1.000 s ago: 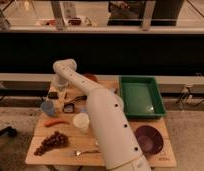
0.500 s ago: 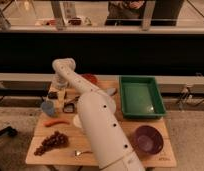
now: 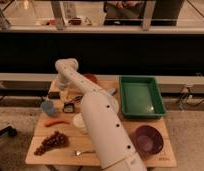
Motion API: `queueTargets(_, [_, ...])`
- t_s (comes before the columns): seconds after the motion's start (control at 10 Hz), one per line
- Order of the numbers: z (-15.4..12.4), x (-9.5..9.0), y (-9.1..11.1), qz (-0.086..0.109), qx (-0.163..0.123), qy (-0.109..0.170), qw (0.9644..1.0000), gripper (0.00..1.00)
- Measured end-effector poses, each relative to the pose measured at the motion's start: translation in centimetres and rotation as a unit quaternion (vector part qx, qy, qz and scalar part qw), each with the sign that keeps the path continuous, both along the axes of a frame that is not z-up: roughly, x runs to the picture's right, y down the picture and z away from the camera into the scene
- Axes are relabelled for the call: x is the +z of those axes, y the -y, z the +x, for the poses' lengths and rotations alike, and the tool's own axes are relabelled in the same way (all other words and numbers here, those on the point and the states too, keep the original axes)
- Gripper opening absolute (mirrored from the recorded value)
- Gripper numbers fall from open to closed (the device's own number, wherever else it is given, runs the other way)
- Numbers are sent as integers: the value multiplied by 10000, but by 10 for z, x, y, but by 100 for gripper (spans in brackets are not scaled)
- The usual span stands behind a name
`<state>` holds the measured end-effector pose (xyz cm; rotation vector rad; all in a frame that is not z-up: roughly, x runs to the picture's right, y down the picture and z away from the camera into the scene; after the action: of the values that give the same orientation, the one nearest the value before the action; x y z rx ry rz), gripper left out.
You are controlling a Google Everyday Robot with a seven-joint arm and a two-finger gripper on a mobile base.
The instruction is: Place eraser in metal cup
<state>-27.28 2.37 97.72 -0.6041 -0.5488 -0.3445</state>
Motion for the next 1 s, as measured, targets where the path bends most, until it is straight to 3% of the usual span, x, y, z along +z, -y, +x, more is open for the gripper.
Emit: queueTargets(1.0, [8,10,-3,-95,163,31,9998,80])
